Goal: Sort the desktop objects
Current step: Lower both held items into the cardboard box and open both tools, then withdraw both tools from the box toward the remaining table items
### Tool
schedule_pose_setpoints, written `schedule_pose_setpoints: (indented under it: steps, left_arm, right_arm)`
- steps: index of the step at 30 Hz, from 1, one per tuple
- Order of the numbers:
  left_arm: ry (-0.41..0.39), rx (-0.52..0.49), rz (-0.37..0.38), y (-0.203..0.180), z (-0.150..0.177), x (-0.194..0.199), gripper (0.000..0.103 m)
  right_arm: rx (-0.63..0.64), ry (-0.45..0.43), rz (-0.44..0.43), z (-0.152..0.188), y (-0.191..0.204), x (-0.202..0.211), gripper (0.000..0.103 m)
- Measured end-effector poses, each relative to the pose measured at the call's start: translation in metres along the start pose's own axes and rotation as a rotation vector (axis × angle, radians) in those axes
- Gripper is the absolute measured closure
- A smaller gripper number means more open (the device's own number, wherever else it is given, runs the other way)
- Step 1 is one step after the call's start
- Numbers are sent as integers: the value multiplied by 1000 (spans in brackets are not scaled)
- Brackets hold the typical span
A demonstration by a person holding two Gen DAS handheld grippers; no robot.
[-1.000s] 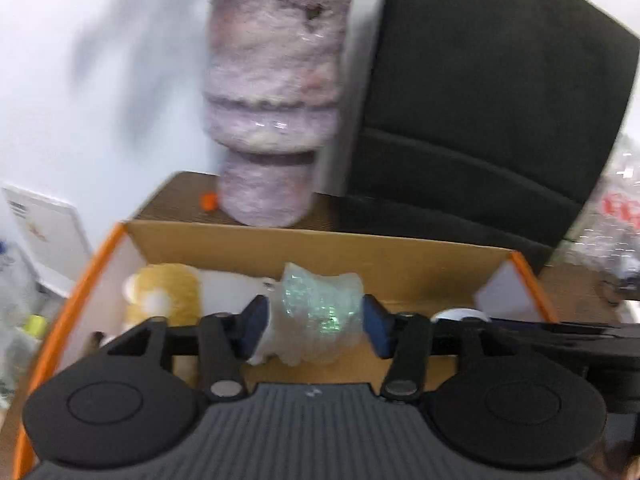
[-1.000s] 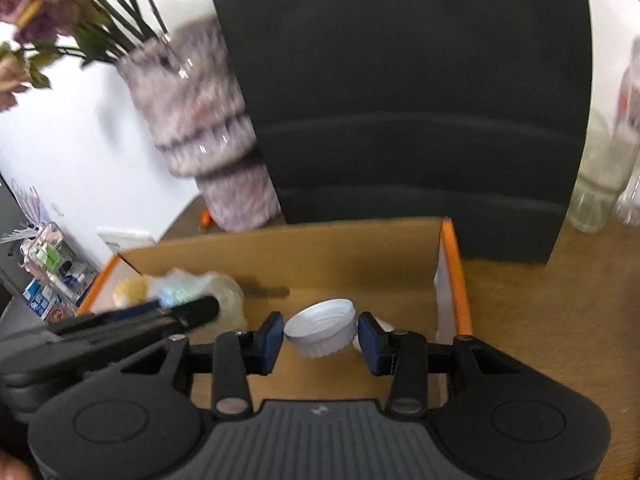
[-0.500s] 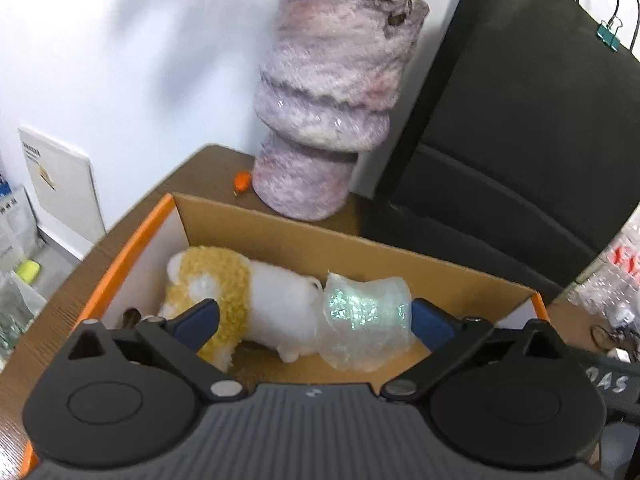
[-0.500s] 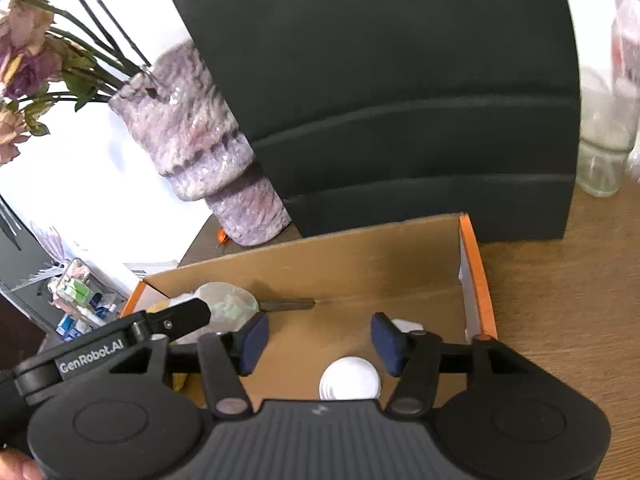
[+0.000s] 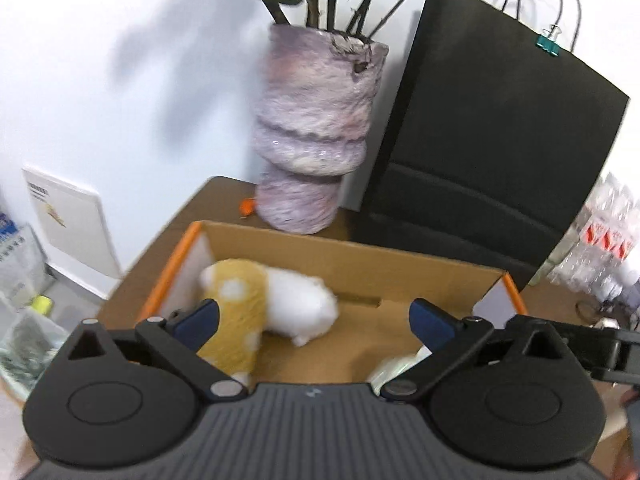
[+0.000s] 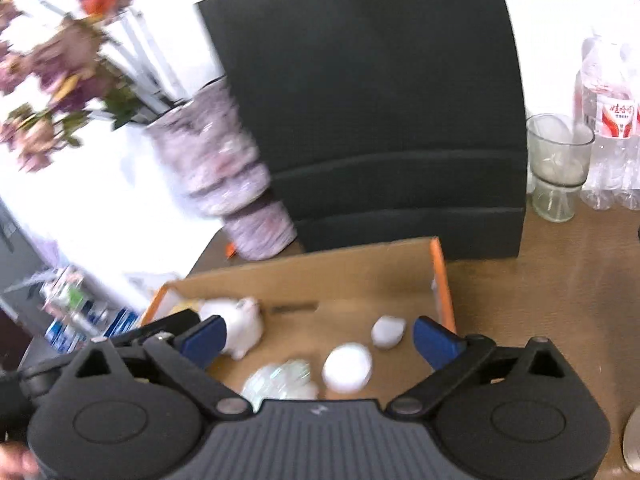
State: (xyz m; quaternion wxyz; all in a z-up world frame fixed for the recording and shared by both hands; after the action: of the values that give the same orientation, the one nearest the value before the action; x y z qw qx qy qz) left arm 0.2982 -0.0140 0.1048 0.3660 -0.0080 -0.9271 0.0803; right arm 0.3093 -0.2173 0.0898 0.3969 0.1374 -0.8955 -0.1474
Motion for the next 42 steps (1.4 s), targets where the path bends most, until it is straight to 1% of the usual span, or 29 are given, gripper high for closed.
schedule_pose_setpoints:
  steps: [3, 9, 15, 16, 18, 20, 24, 27, 29, 31, 33, 35, 37, 38, 39, 42]
  left_arm:
    - [-33, -31, -22, 5, 10, 40, 0]
    - [-83, -103, -13, 8, 38, 117, 0]
    - [-127, -114, -1, 8, 64, 168, 0]
    - [-139, -123, -6, 8, 70, 174, 0]
    - [-176, -130, -34, 9, 85, 187, 0]
    - [-200, -134, -54, 10, 101, 196, 0]
    - [-220, -162, -119, 13, 145, 208, 0]
    - [-230, -176, -135, 17, 182, 217, 0]
    - [-232, -174, -119, 21, 205, 221, 0]
    - [-224, -175, -105, 25, 225, 225, 0]
    - [-229, -201, -79, 26, 243, 228, 0]
    - [-230, -196, -67, 30, 260, 228, 0]
    - [-193, -168, -29, 34, 279, 224, 0]
    - [-166, -161, -16, 36, 287, 221, 0]
    - [-142, -154, -15, 37, 295, 219, 0]
    - [-110, -154, -26, 38, 313, 216, 0]
  right_arm:
    - [11, 9, 51, 10, 8, 23, 3]
    - [37, -50, 4, 45, 27, 87, 3]
    - [71, -80, 18, 79, 43, 129, 3]
    - [83, -93, 27, 86, 45, 135, 3]
    - [108, -153, 44, 103, 46, 147, 3]
    - [128, -197, 56, 121, 46, 155, 3]
    - [156, -219, 83, 161, 42, 161, 3]
    - [180, -250, 113, 202, 38, 167, 3]
    - [193, -264, 121, 230, 34, 171, 3]
    - [194, -250, 131, 252, 31, 173, 3]
    - [175, -229, 143, 272, 27, 177, 3]
    - [171, -210, 138, 290, 27, 180, 3]
    - [195, -191, 124, 305, 28, 181, 3]
    - [200, -179, 134, 313, 28, 181, 3]
    - [202, -170, 147, 319, 29, 180, 3]
    - [238, -147, 159, 337, 31, 184, 3]
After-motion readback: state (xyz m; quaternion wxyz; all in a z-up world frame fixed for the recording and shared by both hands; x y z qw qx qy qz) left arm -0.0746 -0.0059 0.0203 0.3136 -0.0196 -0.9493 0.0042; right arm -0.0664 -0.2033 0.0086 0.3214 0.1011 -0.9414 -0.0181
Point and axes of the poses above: each gripper's, at about its wrist camera, not at the fingertips, and x roughly against the way its jaws point, y to its left, z to its underside, the point moved 1 cm from there along -x, roughly the way its jaws point, and after that the axes turned 2 degrees about y, right-handed, at the moved point
